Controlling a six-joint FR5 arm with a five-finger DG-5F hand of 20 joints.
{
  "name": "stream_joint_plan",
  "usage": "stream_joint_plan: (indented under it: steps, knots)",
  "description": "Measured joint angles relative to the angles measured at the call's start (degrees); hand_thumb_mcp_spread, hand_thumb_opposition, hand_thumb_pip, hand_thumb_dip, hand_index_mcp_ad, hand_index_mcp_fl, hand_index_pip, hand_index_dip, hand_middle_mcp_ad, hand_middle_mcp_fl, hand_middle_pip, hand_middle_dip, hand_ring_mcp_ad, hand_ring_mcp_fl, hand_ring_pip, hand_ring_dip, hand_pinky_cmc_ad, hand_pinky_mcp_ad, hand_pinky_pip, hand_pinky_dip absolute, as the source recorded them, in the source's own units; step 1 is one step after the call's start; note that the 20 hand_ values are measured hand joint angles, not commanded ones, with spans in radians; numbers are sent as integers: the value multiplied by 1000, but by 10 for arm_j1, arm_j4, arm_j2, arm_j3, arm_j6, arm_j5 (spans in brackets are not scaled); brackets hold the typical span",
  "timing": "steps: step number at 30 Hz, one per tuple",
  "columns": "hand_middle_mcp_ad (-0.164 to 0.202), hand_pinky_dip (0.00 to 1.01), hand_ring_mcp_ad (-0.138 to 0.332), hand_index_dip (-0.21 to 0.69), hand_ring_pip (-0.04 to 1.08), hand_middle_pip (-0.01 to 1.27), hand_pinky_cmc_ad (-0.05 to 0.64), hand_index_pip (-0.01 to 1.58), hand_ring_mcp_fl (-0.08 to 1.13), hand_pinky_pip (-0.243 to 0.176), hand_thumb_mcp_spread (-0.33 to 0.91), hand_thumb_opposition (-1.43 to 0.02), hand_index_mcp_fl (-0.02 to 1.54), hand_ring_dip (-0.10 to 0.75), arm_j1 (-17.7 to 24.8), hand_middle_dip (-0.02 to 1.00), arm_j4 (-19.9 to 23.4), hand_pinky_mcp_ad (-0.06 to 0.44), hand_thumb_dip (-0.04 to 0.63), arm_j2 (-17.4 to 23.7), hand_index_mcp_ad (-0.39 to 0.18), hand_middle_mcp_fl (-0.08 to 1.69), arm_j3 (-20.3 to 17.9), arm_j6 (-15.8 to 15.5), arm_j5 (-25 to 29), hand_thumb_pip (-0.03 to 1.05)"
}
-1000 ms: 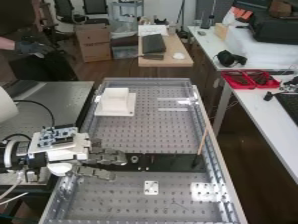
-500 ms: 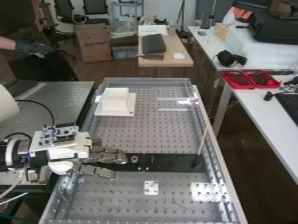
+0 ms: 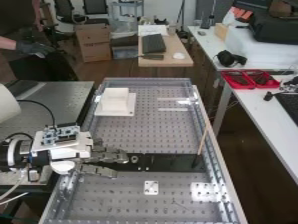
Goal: Grab the smaller nut and place it in the white container
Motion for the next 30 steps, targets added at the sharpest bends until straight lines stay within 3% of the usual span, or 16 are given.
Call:
stream_joint_plan:
  steps: [12,20,30]
  knots:
    - [68,269,87,126,91,127,330,1543,-3,-28,475,-846,190,126,1,220,-13,262,243,1,-194,133,0,-7,8,698]
    - [65,312,87,94,94,127,330,1552,-3,-28,466,-852,17,126,6,220,-21,262,253,6,-204,82,-3,-4,7,728]
    - [68,367,87,63,94,127,332,1546,-3,-28,440,-852,0,126,4,220,-14,264,253,16,-202,66,-11,7,5,728]
